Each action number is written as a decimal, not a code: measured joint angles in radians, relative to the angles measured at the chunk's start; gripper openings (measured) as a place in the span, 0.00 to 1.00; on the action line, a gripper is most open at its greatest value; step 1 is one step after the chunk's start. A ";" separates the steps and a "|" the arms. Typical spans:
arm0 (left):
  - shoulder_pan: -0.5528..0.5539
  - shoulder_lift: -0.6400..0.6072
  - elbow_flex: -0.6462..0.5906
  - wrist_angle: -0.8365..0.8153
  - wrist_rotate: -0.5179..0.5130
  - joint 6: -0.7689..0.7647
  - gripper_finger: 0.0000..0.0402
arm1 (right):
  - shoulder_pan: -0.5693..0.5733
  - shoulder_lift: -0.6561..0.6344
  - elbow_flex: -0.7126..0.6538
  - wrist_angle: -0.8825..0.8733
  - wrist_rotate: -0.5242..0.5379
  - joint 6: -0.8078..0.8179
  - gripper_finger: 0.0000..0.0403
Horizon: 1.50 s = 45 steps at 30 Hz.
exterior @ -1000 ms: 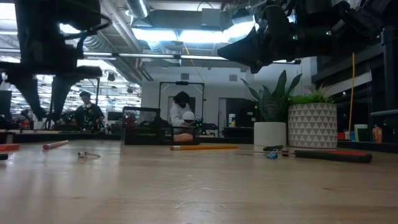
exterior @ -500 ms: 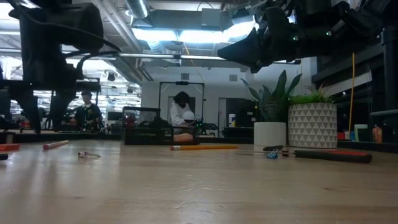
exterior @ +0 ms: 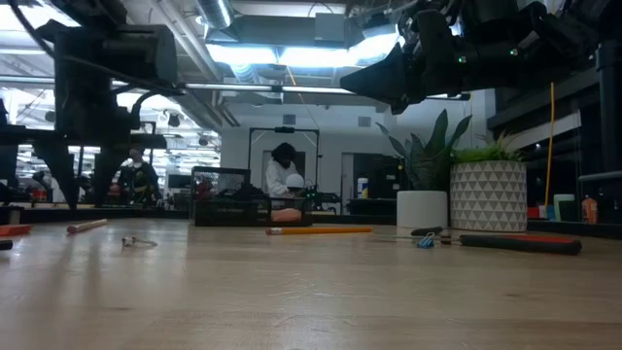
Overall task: Pick and place office supplies into organizer
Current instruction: Put the left pencil into the desk organizer
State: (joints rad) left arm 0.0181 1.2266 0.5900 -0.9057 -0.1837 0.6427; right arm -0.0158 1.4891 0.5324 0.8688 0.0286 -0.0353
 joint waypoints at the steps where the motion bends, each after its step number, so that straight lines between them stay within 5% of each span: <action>1: 0.012 0.000 0.000 0.001 0.003 0.015 0.29 | 0.000 0.000 0.000 0.000 -0.001 0.000 0.02; 28: 0.161 -0.003 -0.119 0.130 0.058 0.108 0.28 | 0.000 0.000 0.000 -0.013 -0.007 0.000 0.02; 45: 0.194 -0.002 -0.121 0.125 0.102 0.077 0.07 | 0.000 0.000 0.000 -0.014 -0.007 0.000 0.02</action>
State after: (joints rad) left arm 0.2119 1.2247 0.4694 -0.7803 -0.0813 0.7195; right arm -0.0154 1.4891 0.5327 0.8547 0.0219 -0.0357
